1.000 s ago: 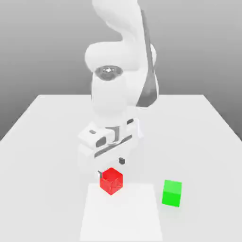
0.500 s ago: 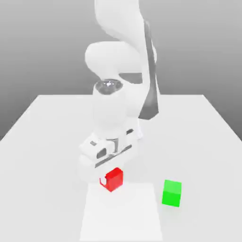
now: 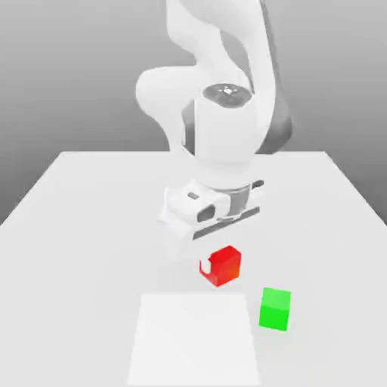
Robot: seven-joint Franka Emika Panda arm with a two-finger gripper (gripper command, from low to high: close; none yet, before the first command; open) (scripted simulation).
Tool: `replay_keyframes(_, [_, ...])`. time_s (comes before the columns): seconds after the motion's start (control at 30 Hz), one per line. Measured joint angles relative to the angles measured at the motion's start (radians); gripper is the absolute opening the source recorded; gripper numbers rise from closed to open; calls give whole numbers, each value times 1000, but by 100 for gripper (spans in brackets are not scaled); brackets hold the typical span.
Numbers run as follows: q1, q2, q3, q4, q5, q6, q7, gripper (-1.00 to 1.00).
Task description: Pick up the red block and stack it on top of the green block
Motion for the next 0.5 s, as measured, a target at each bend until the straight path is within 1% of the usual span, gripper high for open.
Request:
replay_keyframes(0.2, [68,23,100,65,31,-44,230,-100])
replay_keyframes(0.4, [61,155,101,80,-47,74,310,-100])
replay_keyframes(0.5, [71,234,84,81,-93,147,343,-100])
